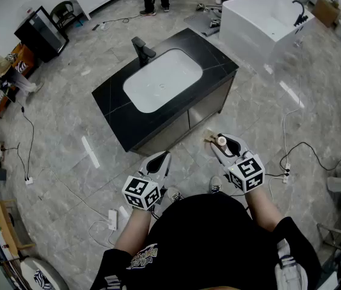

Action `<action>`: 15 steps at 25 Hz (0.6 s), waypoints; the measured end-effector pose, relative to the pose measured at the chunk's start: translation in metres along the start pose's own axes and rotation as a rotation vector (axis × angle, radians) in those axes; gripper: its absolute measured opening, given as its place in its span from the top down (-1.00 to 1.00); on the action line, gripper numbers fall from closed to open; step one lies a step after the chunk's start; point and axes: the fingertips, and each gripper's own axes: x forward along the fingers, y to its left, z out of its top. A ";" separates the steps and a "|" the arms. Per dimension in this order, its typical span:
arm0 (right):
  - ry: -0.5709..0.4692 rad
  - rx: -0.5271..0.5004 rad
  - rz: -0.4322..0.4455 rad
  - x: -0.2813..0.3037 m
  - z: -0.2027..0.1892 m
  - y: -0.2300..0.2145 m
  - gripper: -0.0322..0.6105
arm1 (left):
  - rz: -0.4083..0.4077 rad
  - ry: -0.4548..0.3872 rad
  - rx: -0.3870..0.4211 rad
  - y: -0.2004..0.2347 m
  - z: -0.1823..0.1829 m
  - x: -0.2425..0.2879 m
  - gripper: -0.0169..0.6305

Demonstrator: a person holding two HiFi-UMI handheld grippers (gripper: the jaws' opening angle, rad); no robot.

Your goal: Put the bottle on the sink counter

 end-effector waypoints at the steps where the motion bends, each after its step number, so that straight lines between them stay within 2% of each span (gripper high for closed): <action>1: -0.001 0.001 -0.001 0.000 0.000 0.000 0.39 | 0.000 -0.001 0.000 0.000 0.000 0.000 0.94; 15: -0.023 -0.006 0.043 -0.001 0.004 0.001 0.39 | -0.001 0.002 -0.010 -0.004 -0.002 0.006 0.94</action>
